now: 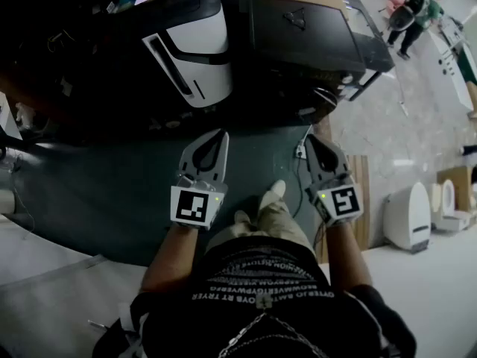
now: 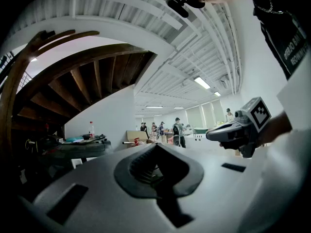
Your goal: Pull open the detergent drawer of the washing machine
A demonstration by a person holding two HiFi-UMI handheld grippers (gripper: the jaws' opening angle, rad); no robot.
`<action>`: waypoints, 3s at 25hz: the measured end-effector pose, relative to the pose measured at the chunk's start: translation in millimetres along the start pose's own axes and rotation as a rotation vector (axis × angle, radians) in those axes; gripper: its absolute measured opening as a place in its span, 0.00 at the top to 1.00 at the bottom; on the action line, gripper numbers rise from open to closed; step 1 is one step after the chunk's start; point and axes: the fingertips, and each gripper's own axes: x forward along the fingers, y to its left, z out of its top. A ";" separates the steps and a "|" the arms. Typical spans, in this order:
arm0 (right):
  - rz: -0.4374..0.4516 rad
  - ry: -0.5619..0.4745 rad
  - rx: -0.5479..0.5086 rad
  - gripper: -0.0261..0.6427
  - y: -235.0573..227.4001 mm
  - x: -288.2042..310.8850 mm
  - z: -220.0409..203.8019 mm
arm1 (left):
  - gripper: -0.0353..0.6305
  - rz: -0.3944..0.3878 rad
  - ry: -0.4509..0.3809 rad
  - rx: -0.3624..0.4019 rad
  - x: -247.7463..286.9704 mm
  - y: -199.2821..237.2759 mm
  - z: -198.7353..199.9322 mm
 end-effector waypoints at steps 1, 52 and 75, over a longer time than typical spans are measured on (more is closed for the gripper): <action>0.002 0.001 0.011 0.96 1.4 -0.3 -0.3 | 0.96 -0.001 0.002 -0.001 -0.2 -0.7 -1.2; 0.117 0.049 0.069 0.96 -158.2 125.8 -36.3 | 0.96 0.091 0.084 -0.048 191.1 9.5 -29.7; 0.048 0.071 0.084 0.96 -165.1 222.2 -19.0 | 0.96 -0.014 0.078 -0.039 269.4 95.7 -38.8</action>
